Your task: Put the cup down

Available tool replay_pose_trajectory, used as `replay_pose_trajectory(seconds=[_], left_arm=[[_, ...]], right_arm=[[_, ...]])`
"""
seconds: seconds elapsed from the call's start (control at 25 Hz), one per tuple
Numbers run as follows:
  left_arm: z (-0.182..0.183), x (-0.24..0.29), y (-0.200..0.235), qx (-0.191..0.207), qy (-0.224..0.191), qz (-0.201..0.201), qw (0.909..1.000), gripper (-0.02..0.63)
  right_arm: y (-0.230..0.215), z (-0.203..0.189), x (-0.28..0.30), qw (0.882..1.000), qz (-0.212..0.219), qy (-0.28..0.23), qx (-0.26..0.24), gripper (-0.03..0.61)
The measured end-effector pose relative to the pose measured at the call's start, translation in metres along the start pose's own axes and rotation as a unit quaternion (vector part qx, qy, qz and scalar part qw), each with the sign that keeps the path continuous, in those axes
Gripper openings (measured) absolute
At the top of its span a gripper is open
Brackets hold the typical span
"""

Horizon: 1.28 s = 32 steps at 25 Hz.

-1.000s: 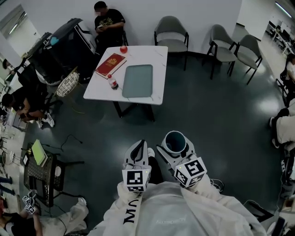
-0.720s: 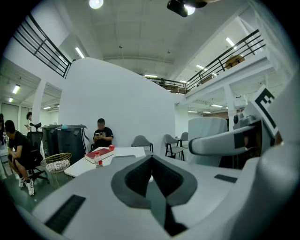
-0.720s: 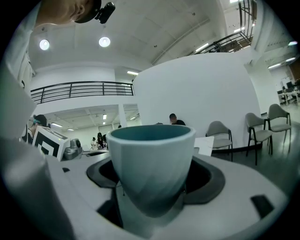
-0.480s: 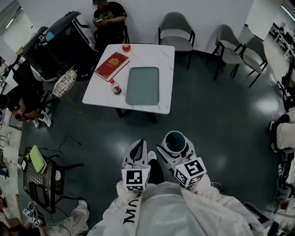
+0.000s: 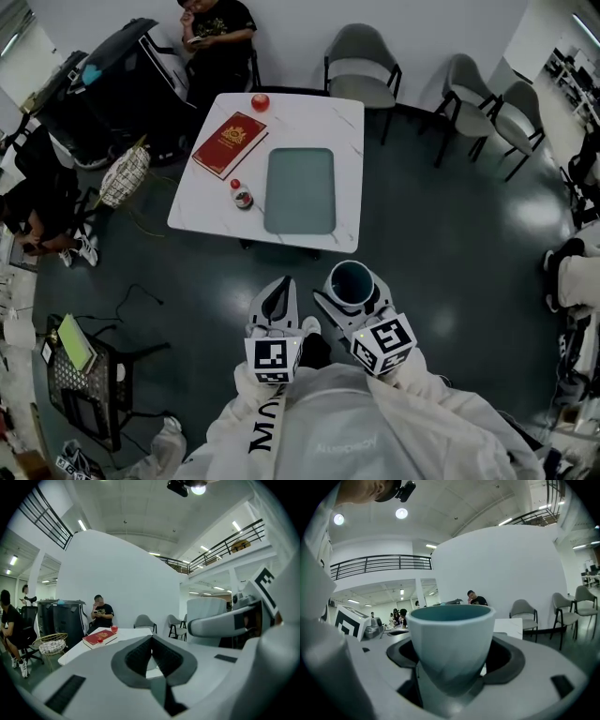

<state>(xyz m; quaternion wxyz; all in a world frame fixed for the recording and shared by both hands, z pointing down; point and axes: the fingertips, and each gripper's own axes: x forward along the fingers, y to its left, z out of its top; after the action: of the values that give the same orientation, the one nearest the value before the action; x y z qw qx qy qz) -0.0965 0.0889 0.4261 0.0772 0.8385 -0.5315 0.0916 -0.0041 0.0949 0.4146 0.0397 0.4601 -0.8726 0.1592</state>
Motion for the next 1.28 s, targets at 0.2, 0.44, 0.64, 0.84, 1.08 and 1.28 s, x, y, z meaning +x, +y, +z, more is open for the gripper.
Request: replay_pose_trajectory(seconds=[0.2, 0.44, 0.64, 0.84, 1.08, 1.28], left_arm=[[0.014, 0.022, 0.026, -0.004, -0.008, -0.008, 0.9999, 0.012], [0.022, 0.034, 0.04, -0.006, -0.013, -0.016, 0.9998, 0.011], [0.025, 0.037, 0.048, -0.005, -0.019, -0.012, 0.9997, 0.012], [0.019, 0.046, 0.057, -0.006, -0.016, -0.008, 0.9998, 0.012], [0.023, 0.068, 0.059, 0.002, -0.019, -0.01, 0.9998, 0.011], [0.028, 0.093, 0.063, 0.01, -0.016, -0.01, 0.9998, 0.011]], right_arm=[[-0.006, 0.017, 0.03, 1.0, -0.014, -0.002, -0.012, 0.387], [-0.007, 0.023, 0.048, 1.0, -0.02, 0.001, -0.013, 0.387], [-0.006, 0.034, 0.061, 1.0, -0.015, -0.01, -0.019, 0.387], [-0.014, 0.035, 0.07, 1.0, -0.015, -0.015, -0.015, 0.387], [-0.034, 0.043, 0.081, 0.999, -0.023, -0.023, -0.016, 0.387], [-0.053, 0.048, 0.099, 0.999, -0.022, -0.026, -0.014, 0.387]])
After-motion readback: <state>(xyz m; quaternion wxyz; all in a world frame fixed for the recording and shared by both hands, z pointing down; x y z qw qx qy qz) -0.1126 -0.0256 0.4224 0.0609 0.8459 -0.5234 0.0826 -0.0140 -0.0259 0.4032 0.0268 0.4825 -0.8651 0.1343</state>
